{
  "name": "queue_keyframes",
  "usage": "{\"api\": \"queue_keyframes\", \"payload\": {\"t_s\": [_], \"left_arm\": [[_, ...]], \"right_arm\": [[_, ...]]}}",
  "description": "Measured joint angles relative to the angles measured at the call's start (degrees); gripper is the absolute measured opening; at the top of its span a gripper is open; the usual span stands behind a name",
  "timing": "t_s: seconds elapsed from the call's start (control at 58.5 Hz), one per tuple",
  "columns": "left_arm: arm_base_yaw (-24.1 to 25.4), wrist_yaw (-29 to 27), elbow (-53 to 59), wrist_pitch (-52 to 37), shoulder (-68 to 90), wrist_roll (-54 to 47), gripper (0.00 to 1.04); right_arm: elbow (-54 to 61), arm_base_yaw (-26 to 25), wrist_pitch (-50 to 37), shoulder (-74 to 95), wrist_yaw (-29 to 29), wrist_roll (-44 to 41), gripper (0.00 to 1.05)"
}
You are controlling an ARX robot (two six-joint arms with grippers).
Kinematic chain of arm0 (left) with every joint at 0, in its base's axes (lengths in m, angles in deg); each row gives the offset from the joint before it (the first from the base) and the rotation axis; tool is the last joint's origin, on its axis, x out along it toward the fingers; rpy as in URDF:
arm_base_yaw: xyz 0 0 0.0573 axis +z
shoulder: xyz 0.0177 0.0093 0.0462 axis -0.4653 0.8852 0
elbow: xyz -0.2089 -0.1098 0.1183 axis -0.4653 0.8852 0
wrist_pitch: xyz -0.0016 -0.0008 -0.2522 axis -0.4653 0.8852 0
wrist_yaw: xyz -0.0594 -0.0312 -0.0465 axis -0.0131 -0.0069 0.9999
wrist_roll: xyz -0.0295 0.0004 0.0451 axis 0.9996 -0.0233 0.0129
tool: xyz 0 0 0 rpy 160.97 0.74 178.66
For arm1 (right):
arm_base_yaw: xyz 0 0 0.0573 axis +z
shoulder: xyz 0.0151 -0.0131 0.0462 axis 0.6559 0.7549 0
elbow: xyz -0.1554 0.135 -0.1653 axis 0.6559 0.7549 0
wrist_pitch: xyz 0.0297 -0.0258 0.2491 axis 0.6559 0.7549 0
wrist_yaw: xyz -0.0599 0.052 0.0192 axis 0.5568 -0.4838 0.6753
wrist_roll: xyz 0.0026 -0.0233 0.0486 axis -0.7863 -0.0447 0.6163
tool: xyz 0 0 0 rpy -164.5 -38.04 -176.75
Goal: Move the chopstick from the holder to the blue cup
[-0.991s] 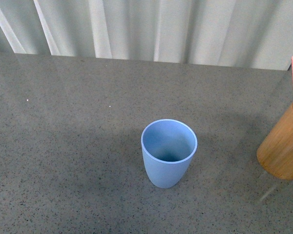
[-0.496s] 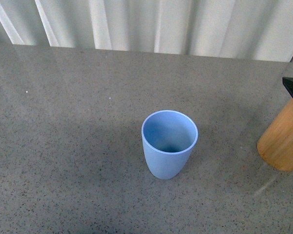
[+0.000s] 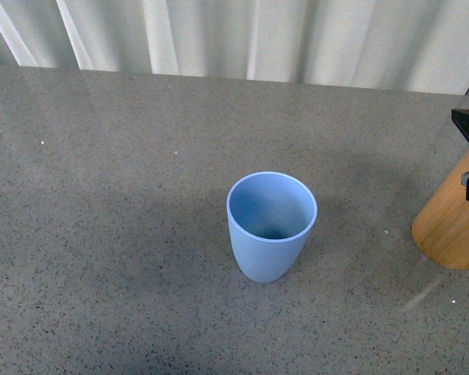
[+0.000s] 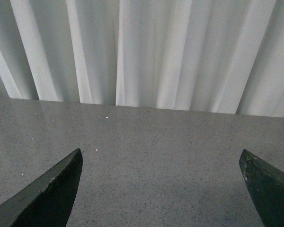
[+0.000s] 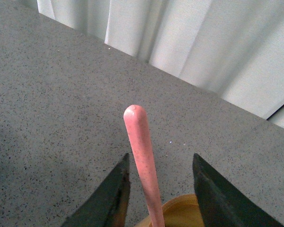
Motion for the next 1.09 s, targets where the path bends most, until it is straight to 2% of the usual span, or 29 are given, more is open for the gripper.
{"api": "queue_keyframes", "payload": {"t_s": [0.137,0.239,0.701,1.094], "left_arm": [[0.0,0.0,0.0,0.0,0.0,0.0,0.98],[0.0,0.0,0.0,0.0,0.0,0.0,0.98],[0.0,0.0,0.0,0.0,0.0,0.0,0.98],[0.0,0.0,0.0,0.0,0.0,0.0,0.98]], "right_arm": [[0.02,-0.2,-0.39,0.0,-0.02,0.42,0.14],[0.22,-0.68,-0.39,-0.31,-0.09,0.28,0.01],[3.61,-3.43,1.9,-8.31,-2.01,1.7,0.01],[4.61,-3.48,4.52,-19.39,-2.1,3.45,0.01]]}}
